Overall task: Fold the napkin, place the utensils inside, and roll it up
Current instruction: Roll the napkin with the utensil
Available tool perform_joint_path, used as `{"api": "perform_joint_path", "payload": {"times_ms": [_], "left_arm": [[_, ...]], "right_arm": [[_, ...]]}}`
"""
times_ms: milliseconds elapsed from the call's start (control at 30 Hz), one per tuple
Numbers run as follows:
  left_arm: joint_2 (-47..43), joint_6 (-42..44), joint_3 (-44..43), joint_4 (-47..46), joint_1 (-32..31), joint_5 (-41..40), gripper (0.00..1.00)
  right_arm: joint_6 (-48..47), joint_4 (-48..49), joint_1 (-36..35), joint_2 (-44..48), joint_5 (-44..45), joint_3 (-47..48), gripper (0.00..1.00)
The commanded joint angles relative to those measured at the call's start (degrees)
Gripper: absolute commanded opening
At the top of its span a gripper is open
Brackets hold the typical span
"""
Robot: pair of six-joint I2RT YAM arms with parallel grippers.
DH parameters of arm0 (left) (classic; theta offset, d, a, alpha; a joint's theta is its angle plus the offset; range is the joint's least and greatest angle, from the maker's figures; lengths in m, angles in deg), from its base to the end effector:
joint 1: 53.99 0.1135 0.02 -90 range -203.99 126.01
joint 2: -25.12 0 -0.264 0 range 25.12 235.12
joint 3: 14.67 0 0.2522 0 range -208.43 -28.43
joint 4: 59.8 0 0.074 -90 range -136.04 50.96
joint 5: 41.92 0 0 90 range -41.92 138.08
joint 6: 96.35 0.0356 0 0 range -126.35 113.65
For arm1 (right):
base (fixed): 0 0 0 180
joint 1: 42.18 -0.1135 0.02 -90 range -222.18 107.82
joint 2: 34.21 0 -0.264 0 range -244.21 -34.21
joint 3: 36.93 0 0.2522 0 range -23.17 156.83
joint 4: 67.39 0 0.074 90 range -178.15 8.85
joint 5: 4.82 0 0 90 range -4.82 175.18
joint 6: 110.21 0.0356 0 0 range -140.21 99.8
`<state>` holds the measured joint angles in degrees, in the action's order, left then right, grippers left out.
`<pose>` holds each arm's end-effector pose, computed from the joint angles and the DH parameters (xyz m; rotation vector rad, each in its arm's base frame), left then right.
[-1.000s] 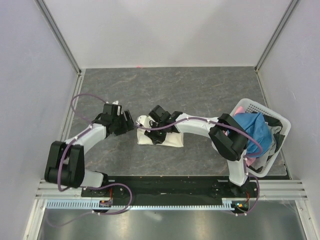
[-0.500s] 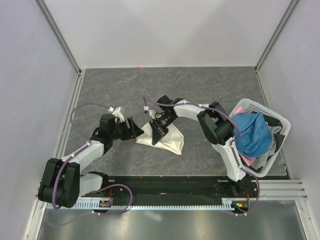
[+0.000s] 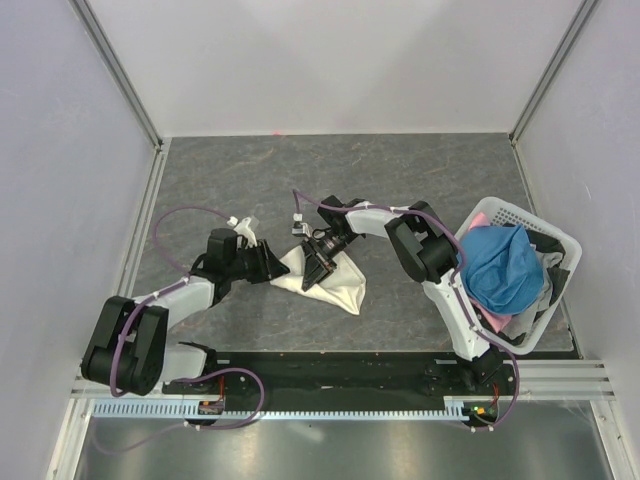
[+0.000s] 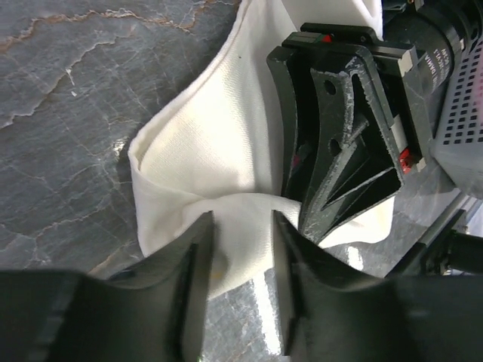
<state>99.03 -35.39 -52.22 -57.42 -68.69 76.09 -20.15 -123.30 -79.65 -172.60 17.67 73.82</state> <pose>0.2203 -0.0751 0.1517 -0.0141 2.3291 -0.9486 0.3377 0.3003 0.0847 0.8575 -2.2500 -1.5662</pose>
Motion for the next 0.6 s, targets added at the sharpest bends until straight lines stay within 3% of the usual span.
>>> {"api": "perform_joint_path", "payload": {"times_ms": [0,100,200,233,300,433,500,533,567], "left_arm": [[2.2,0.82,-0.2,-0.06,-0.59,1.17,0.35],[3.95,0.82,-0.9,2.05,-0.68,1.08,0.3],[4.49,0.12,-1.69,3.29,-0.68,0.12,0.14],[4.58,0.21,-2.48,5.38,-0.77,-0.67,0.03],[4.66,0.3,-3.63,8.29,-0.77,-3.21,0.02],[6.41,0.12,-6.61,15.23,-0.6,-5.33,0.02],[7.21,-0.58,-7.49,16.82,-0.6,-5.42,0.02],[7.91,-0.67,-8.28,17.43,-0.68,-5.51,0.02],[8.35,-0.93,-8.55,18.31,-0.68,-5.51,0.02]], "right_arm": [[1.52,1.63,0.56,-1.97,2.82,1.1,0.07],[2.31,2.6,0.91,-1.71,2.99,0.75,0.07],[3.11,3.21,1.09,-0.92,3.69,0.66,0.11],[3.28,3.3,1.09,-0.57,4.31,0.66,0.12],[3.46,3.83,1.17,1.18,5.01,0.57,0.21],[4.6,5.67,1.17,6.62,9.31,-0.92,0.51],[4.34,8.12,1.17,11.26,12.56,-3.28,0.62],[4.34,9.36,1.09,13.21,14.14,-4.6,0.76],[3.9,10.5,1.09,17.32,17.9,-5.92,0.82]]}}
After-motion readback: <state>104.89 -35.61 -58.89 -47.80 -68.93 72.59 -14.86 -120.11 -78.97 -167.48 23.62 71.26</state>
